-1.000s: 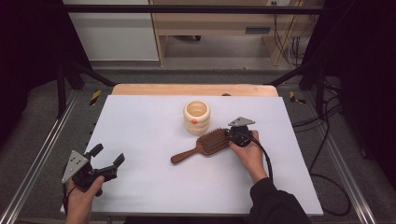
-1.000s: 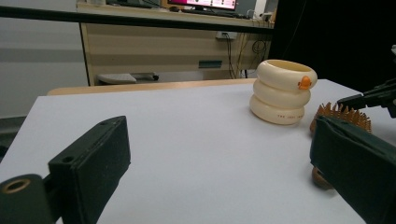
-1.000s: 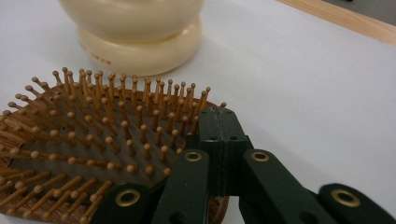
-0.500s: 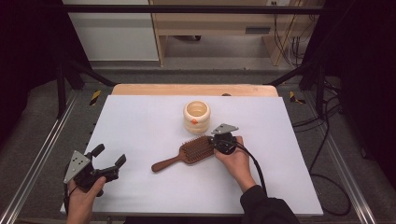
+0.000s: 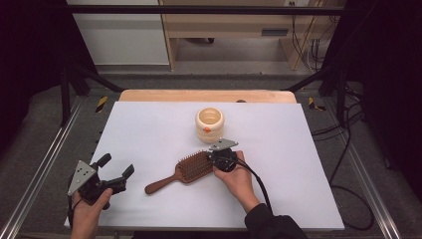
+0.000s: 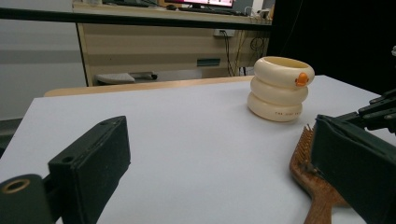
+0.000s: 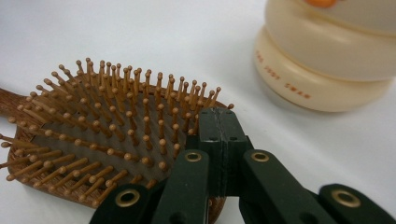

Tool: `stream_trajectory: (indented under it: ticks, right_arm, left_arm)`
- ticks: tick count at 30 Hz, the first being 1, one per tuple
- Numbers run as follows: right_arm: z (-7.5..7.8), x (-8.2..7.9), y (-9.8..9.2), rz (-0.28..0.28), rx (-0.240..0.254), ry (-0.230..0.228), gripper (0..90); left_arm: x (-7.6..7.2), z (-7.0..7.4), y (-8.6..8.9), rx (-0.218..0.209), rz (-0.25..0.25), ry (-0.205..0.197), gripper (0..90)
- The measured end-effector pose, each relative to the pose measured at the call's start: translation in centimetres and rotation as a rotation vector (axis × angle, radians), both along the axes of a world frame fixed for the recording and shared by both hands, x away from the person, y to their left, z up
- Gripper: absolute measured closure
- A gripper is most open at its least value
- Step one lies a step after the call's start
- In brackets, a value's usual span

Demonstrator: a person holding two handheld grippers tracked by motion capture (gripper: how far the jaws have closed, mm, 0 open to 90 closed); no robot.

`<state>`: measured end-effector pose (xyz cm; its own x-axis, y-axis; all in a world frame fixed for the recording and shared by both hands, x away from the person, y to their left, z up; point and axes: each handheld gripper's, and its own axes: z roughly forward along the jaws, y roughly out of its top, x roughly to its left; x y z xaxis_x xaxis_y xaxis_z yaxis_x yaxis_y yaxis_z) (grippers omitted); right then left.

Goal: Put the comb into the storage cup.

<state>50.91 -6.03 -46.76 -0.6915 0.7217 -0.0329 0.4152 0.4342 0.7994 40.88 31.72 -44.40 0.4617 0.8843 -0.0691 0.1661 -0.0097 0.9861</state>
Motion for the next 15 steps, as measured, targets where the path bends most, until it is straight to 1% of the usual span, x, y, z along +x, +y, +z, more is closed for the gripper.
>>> stream_trajectory:
  ticks: [3,7,9,11,12,13,14,15]
  right_arm:
    - [0.0,-0.4,0.8,0.021,0.003,0.0,90.0]
    - [0.0,-0.5,0.9,0.017,0.005,-0.002,90.0]
    - [-0.1,-0.4,0.8,0.015,0.014,0.002,90.0]
    - [0.2,-0.4,0.6,0.012,0.015,-0.009,90.0]
    - [0.7,-0.5,0.2,0.004,0.039,-0.02,90.0]
    - [0.9,-0.6,0.0,0.004,0.046,-0.026,90.0]
    - [0.9,-0.6,0.0,0.004,0.046,-0.026,90.0]
    - [1.3,-0.7,-0.3,0.003,0.043,-0.037,90.0]
  left_arm:
    - [0.0,0.0,0.0,0.0,0.0,0.0,5.0]
    - [0.0,0.0,0.0,0.001,0.0,0.0,5.0]
    - [0.0,0.0,0.0,0.002,0.0,0.0,5.0]
    - [0.0,0.0,0.1,0.002,-0.001,0.001,5.0]
    - [0.0,0.0,0.1,0.0,0.001,-0.001,5.1]
    - [0.0,0.0,0.1,0.0,0.001,0.0,5.1]
    - [0.0,0.0,0.1,0.0,0.001,0.0,5.1]
    - [0.0,0.0,0.1,0.0,0.001,0.001,5.1]
